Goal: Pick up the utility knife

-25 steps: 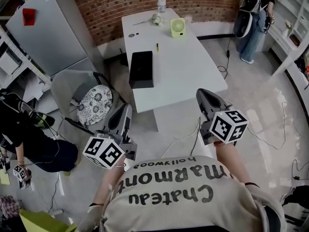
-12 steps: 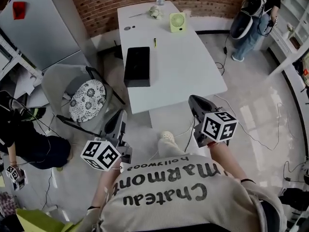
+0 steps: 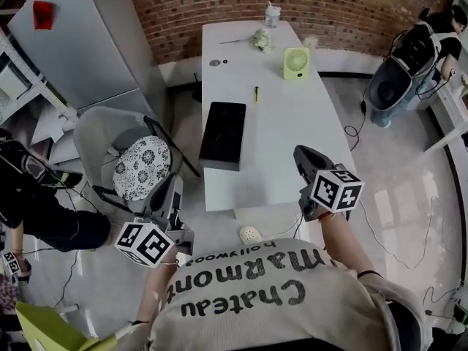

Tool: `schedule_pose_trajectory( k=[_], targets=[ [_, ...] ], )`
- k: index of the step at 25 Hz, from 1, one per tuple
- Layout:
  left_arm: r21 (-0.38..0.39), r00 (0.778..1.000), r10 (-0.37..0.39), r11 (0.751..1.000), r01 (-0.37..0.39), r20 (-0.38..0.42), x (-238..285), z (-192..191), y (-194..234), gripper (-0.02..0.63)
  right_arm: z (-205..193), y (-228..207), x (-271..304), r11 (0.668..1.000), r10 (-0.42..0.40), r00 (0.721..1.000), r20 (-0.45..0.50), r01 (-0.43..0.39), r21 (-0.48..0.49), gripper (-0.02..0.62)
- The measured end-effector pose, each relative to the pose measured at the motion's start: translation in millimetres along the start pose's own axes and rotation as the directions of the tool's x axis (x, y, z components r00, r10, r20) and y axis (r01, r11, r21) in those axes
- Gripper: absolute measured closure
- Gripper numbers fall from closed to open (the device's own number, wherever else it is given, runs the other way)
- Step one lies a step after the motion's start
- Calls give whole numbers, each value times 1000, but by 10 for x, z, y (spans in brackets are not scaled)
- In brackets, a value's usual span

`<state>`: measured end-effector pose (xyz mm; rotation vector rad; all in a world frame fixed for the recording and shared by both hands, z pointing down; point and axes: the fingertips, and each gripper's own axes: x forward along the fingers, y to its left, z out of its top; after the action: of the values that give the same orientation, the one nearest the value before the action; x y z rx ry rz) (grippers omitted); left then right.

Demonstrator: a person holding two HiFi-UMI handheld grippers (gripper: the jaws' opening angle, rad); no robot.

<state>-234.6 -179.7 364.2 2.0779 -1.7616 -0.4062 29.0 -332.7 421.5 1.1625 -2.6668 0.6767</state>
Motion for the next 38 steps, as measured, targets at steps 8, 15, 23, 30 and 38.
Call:
schedule_pose_trajectory(
  k=[8, 15, 23, 30, 38],
  targets=[
    [23, 985, 127, 991, -130, 121, 263, 300, 245, 606, 748, -293, 697, 996, 93, 993, 78, -93, -9, 592],
    [15, 957, 259, 965, -263, 128, 272, 204, 416, 606, 855, -584, 1324, 990, 139, 988, 62, -139, -6, 592],
    [-51, 912, 397, 918, -394, 100, -95, 17, 684, 606, 454, -789, 2069, 992, 122, 991, -55, -120, 28, 592],
    [-78, 868, 487, 873, -481, 103, -119, -104, 871, 606, 251, -1102, 2672, 990, 80, 991, -105, -91, -106, 592],
    [-56, 799, 593, 805, -591, 101, -288, 92, 969, 606, -191, -1521, 3200, 998, -15, 985, -171, 5, -58, 514]
  ],
)
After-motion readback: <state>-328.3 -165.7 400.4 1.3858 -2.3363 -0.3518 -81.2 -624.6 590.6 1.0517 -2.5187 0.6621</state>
